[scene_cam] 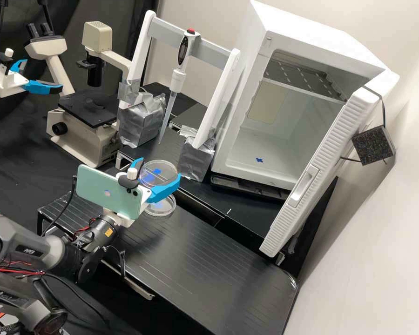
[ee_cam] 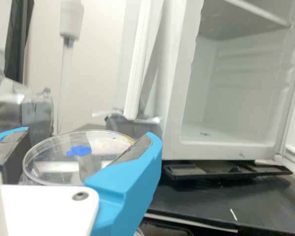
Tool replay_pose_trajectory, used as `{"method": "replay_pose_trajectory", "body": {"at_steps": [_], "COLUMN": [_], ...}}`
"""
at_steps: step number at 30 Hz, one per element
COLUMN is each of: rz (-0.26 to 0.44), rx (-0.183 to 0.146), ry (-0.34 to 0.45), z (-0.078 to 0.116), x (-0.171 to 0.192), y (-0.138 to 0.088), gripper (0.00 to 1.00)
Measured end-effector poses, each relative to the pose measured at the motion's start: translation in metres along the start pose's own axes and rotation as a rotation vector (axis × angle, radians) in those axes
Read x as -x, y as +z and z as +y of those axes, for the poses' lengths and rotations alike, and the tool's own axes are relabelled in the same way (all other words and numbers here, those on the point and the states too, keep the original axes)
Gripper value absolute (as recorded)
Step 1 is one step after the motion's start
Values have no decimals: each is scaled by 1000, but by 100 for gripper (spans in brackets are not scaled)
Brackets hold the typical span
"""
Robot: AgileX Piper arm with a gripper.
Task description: Close the lid
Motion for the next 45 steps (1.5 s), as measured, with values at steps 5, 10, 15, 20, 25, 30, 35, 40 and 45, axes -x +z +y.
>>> {"method": "replay_pose_trajectory", "body": {"at_steps": [5,10,15,20,25,30,35,40,45], "rz": [-45,-84,-98,-89,-89,-90,-100,-105,-97], "rx": [12,25,35,27,32,32,33,18,19], "ry": [-28,-50,-97,-124,-135,-140,-166,-183,-190], "z": [-2,0,-1,-3,-4,-5,-7,-5,-3], "x": [-1,2,4,5,5,5,5,9,13], "y": [10,19,26,26,26,26,29,33,35], "gripper": [0,0,0,0,0,0,0,0,100]}}
